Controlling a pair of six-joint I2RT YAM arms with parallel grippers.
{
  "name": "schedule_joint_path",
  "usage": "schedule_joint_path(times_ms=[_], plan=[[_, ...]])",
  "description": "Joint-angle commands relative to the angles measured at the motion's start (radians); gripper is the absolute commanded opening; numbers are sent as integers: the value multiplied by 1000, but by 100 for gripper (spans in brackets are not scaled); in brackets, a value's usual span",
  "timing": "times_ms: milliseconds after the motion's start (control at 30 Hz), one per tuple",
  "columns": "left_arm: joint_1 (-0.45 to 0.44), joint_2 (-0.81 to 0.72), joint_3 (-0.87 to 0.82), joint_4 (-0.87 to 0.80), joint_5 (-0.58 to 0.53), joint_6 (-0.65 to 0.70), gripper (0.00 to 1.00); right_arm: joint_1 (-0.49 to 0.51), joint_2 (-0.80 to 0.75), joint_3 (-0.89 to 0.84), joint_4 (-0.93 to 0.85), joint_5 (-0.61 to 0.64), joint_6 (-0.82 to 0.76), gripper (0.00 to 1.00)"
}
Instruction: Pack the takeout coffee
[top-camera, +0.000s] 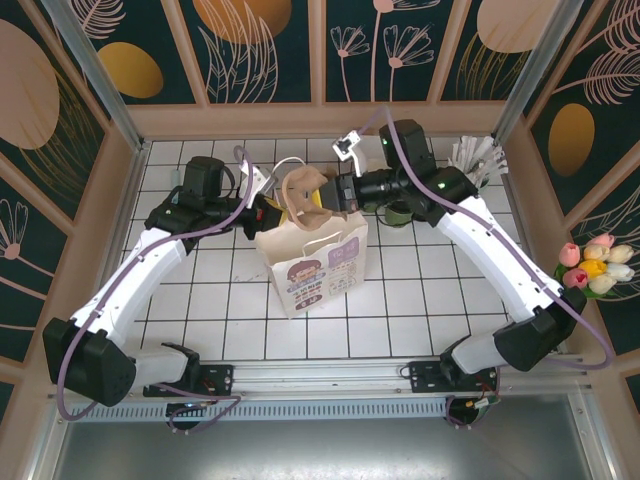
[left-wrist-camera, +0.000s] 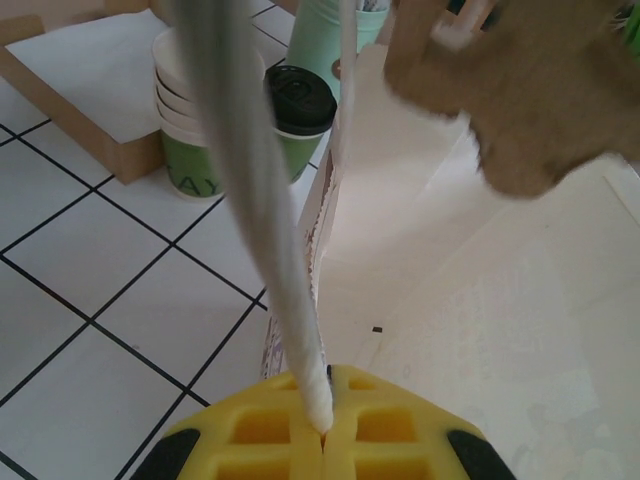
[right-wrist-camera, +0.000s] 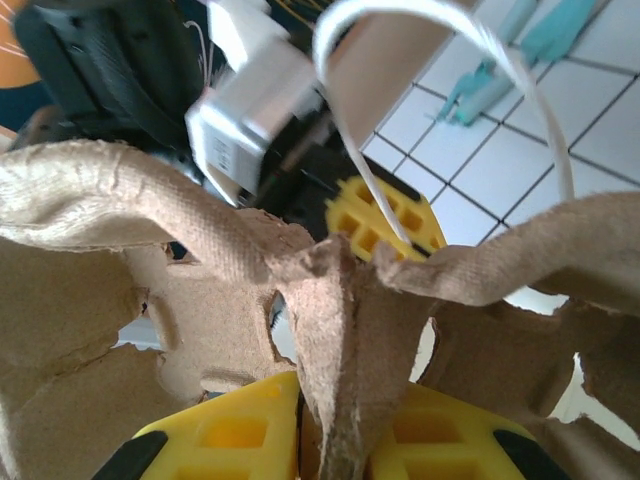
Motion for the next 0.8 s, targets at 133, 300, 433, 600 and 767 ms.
schedule_joint_path(times_ms=[133,300,433,600,767], plan=[[-6,4,41,43,-20,-2,0,5,13,-81,-46,-26,23,18],[-6,2,40,64,-32,-39,0,12,40,-95,-107,72,30,18],[-4,20,48,46,-34,-64,0,39,67,-84,-171,169,32,18],[-6,35,56,31,-53,-98,0,63,101,-79,-237,266,55,18],[-4,43,76,34,-88,-115,2,100,150,-44,-304,352,51,18]])
